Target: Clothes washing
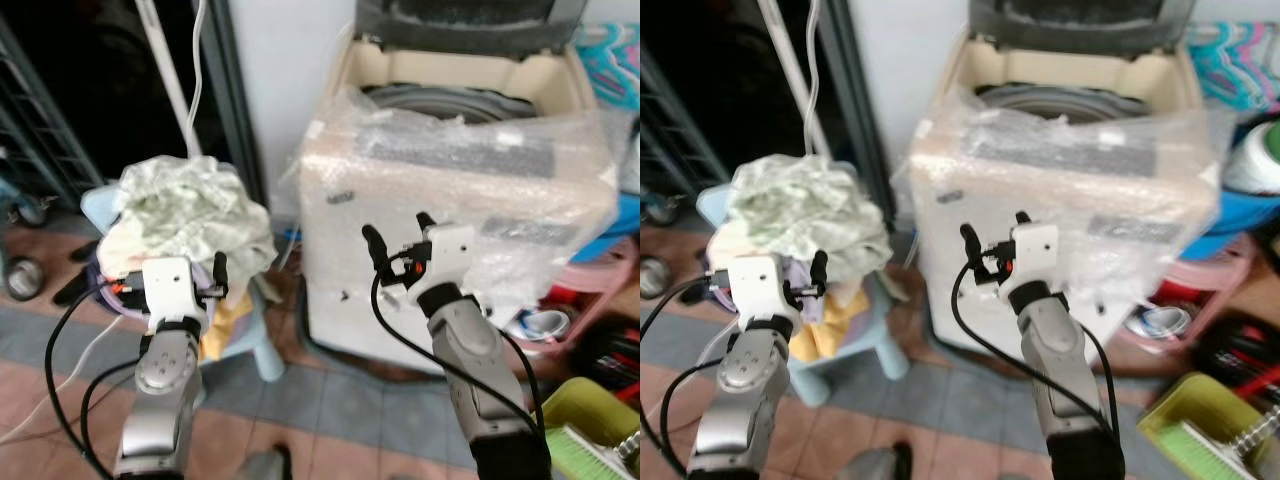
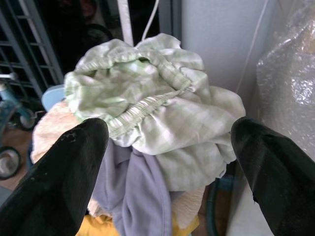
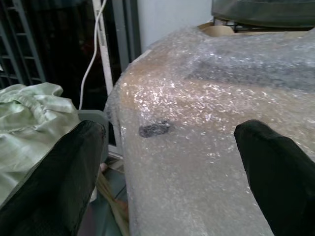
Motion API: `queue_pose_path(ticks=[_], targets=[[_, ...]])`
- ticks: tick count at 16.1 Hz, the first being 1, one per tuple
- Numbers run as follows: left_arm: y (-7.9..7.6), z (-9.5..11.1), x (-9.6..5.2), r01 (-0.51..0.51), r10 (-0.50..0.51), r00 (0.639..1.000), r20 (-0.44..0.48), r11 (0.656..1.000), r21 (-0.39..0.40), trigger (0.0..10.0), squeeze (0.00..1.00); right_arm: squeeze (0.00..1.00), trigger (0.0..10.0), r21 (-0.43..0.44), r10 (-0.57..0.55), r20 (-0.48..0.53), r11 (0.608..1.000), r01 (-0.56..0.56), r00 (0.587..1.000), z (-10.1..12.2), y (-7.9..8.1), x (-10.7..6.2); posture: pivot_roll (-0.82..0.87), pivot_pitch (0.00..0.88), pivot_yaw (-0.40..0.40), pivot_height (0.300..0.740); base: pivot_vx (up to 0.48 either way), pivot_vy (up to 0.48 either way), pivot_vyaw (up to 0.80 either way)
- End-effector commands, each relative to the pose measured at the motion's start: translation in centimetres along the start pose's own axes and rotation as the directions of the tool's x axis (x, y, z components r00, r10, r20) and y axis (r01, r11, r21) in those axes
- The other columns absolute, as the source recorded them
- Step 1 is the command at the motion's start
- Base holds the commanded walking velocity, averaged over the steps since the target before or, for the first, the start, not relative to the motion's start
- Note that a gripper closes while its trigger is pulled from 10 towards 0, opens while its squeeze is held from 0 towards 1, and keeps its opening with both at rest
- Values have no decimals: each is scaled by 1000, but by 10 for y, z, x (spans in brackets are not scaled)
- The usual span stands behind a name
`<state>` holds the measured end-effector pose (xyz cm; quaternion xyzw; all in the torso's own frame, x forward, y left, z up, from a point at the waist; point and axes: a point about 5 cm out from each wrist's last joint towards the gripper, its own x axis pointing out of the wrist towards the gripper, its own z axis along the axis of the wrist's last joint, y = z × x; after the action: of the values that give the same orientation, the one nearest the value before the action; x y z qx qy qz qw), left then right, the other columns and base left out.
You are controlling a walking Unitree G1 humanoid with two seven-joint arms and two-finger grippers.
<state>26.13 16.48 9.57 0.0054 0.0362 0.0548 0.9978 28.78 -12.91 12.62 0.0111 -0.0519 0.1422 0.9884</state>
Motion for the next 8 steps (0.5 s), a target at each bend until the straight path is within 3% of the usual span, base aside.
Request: queue_pose_path(ticks=[1,3,4,5,8], targets=[[0,3,0,-1,1,1000,10,1000,0,10000,0,0,10000,-12,9,15,1000,-9,1000,5,-1,2,-41,45,48,740,0,0,675],[-1,3,1,7,-7,1000,9,1000,-4,10000,0,0,10000,-17,8,11,1000,-8,1000,3,-1,2,-41,41,47,740,0,0,675],[-1,2,2,5,-5,1000,2,1000,-6,10000,0,0,10000,-67,-24,4,997,25,1000,-4,-4,-1,-38,37,48,740,0,0,494],[0,0,2,3,-3,1000,-5,1000,-9,10000,0,0,10000,-115,-100,-9,989,98,995,-12,-13,-5,-35,37,49,740,0,0,0],[2,1,3,-1,1,1000,4,1000,-2,10000,0,0,10000,-123,-173,-28,978,168,985,-19,-20,-9,-31,32,56,740,0,0,0]])
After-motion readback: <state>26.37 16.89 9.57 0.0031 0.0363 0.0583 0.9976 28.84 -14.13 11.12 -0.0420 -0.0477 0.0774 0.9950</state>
